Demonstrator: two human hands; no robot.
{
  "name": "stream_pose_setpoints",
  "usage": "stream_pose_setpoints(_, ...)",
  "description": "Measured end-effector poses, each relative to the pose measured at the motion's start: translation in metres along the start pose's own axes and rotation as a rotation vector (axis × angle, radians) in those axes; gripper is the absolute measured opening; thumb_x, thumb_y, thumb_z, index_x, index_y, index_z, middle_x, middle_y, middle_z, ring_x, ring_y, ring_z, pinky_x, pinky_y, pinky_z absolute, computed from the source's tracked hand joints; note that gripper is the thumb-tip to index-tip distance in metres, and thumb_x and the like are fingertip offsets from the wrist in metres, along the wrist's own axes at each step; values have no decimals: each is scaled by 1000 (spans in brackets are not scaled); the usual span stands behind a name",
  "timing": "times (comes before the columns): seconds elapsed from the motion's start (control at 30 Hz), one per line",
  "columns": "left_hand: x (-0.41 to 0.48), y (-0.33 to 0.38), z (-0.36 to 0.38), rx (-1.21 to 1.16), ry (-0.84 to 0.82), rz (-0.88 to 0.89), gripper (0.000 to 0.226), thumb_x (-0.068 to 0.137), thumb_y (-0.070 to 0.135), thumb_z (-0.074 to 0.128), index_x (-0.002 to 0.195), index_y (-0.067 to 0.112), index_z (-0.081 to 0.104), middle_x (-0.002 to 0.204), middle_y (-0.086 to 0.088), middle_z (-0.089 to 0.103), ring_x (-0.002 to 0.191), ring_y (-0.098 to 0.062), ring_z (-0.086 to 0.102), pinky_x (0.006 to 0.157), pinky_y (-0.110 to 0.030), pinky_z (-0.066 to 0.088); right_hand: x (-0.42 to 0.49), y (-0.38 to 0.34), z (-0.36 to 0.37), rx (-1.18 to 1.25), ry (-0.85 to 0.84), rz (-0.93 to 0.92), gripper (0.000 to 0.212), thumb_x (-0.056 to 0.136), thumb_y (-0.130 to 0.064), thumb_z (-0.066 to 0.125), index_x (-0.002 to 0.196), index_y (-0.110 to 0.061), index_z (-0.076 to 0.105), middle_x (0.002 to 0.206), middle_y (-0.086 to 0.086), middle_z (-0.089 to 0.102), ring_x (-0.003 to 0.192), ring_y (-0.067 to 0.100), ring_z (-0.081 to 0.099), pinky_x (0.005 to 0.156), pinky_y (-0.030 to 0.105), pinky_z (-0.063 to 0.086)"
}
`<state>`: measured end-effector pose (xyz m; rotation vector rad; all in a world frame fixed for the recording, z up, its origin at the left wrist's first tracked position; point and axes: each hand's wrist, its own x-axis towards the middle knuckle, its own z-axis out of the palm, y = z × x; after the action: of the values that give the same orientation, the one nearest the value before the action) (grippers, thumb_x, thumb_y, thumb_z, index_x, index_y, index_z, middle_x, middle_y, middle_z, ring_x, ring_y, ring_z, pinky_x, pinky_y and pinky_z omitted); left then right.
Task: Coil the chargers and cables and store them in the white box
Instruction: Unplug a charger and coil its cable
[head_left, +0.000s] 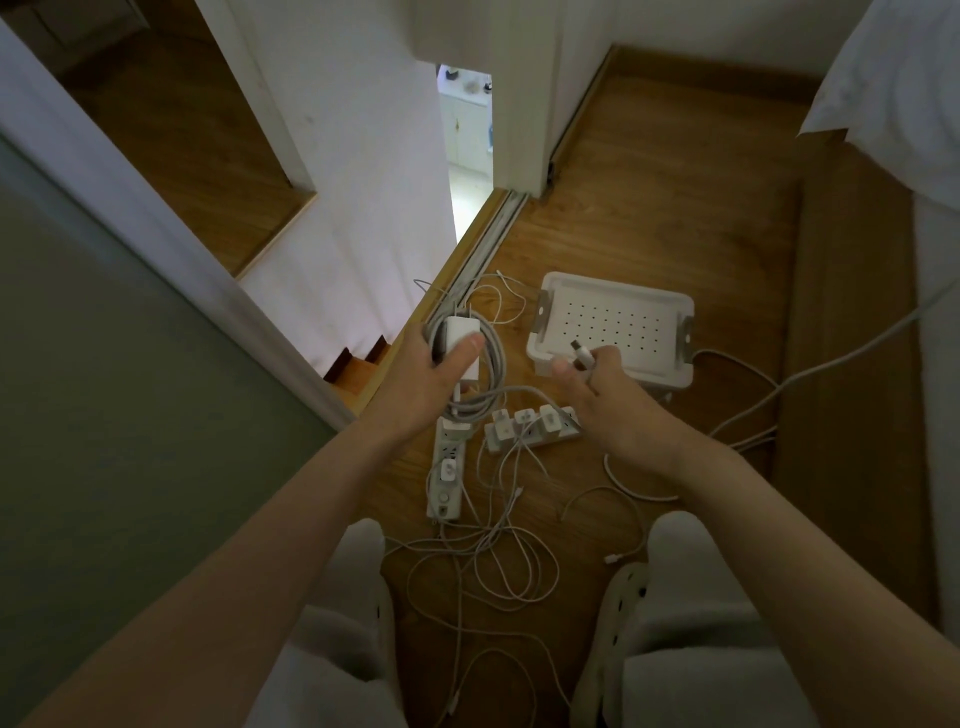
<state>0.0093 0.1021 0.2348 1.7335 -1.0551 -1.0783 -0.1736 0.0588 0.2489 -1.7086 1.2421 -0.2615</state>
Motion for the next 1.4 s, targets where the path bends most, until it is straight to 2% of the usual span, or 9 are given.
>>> stream_pose_setpoints(0.17, -7, 9, 4, -40, -54, -9, 39, 93, 36, 49, 121, 10, 42, 102, -4, 56, 85, -13, 64, 59, -16, 52, 12, 7, 5, -204, 257, -97, 37, 98, -4, 32, 132, -10, 45, 92, 4, 49, 69, 10, 43, 53, 15, 31)
stream_pose_setpoints(0.3, -14, 18, 7, -79, -184, 3, 36, 94, 33, 47, 123, 12, 44, 106, -5, 57, 79, -9, 65, 61, -18, 53, 10, 1, 11, -32, 173, -53, 25, 99, -15, 39, 120, -12, 51, 79, -4, 59, 58, 1, 48, 45, 8, 38)
stream_pose_setpoints(0.43, -17, 22, 5, -98, -246, -15, 35, 94, 35, 46, 124, 17, 47, 108, -10, 61, 89, -19, 67, 71, -31, 58, 9, -5, 12, 107, 22, -16, 14, 94, -19, 49, 89, -17, 62, 77, -4, 62, 61, 2, 51, 57, 16, 39)
stream_pose_setpoints(0.53, -16, 22, 0, -112, -280, -38, 32, 94, 38, 44, 119, 19, 52, 110, -17, 63, 96, -29, 65, 78, -42, 56, 4, -8, 6, 347, -96, 111, 17, 93, -19, 49, 85, -18, 64, 69, -5, 59, 50, -2, 53, 48, 11, 41)
stream_pose_setpoints(0.67, -15, 23, -1, -142, -302, -56, 31, 95, 38, 42, 116, 18, 54, 108, -16, 65, 95, -29, 67, 80, -41, 56, 2, -11, 5, 608, -212, 165, 19, 94, -10, 47, 91, -7, 66, 68, -1, 63, 47, -2, 54, 42, 10, 41)
stream_pose_setpoints(0.83, -14, 16, 10, -92, -333, -115, 44, 92, 44, 47, 124, 14, 49, 109, -14, 65, 94, -26, 68, 81, -41, 57, -2, -16, 17, 731, -110, 230, 22, 89, 2, 50, 109, -3, 59, 87, 11, 68, 76, 23, 64, 66, 30, 54)
stream_pose_setpoints(1.03, -8, 11, 14, -153, -317, -216, 44, 93, 44, 46, 126, 16, 48, 111, -14, 65, 96, -25, 67, 77, -37, 57, -7, -24, 23, 824, 53, 194, 20, 98, -21, 41, 116, -18, 51, 102, 14, 64, 91, 30, 62, 89, 45, 50)
stream_pose_setpoints(1.2, -7, 10, 13, -193, -266, -251, 47, 91, 46, 49, 130, 20, 46, 111, -14, 66, 95, -27, 68, 81, -44, 57, -9, -24, 16, 661, -25, 31, 21, 93, -22, 52, 113, -18, 57, 84, 3, 68, 70, 12, 68, 64, 24, 58)
stream_pose_setpoints(1.4, -9, 6, 14, -37, -262, -176, 52, 90, 47, 50, 128, 12, 45, 107, -13, 66, 89, -22, 69, 76, -37, 59, 0, -16, 12, 535, -51, 27, 5, 89, -13, 57, 92, -10, 58, 82, 7, 65, 68, 13, 64, 63, 19, 56)
